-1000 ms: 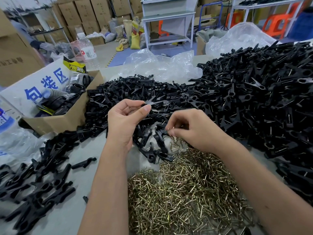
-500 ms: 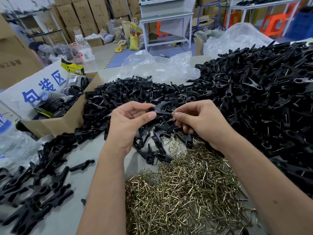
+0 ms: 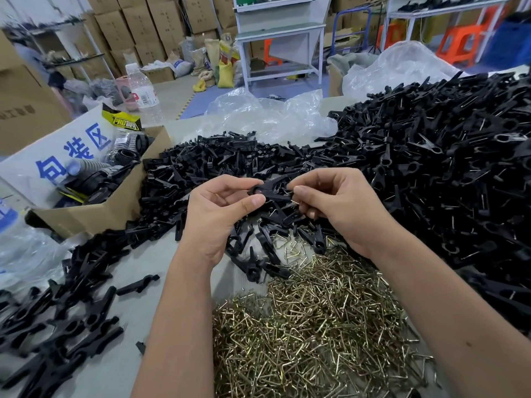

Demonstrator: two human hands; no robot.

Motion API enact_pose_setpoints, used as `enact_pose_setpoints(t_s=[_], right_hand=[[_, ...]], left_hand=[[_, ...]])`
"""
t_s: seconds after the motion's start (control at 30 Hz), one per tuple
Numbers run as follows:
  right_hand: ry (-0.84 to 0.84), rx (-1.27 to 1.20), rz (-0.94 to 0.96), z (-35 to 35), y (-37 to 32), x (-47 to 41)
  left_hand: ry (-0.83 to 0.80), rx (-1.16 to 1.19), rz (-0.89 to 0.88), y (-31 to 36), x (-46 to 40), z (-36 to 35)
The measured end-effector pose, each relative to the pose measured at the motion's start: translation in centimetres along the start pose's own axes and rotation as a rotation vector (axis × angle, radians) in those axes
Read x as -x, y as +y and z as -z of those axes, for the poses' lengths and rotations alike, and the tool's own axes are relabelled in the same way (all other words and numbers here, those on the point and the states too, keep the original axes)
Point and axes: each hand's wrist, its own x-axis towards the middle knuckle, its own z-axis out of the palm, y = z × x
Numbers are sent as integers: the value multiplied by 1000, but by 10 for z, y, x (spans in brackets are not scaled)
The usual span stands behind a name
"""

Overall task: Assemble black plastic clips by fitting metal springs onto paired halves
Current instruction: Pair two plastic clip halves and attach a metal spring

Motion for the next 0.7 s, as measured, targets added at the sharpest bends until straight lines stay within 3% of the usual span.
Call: enact_pose_setpoints(t_s=[0.23,0.57,0.7], right_hand=[[15,-152,-38,-7,-2,3],[30,54,19,-7,-1,1],[74,166,-110,-9,1,2]], left_hand=[[-49,6,16,2,3,-3],[-107,-39,52,-3,0,-8],[-53,-51,57,-6,-1,-11]])
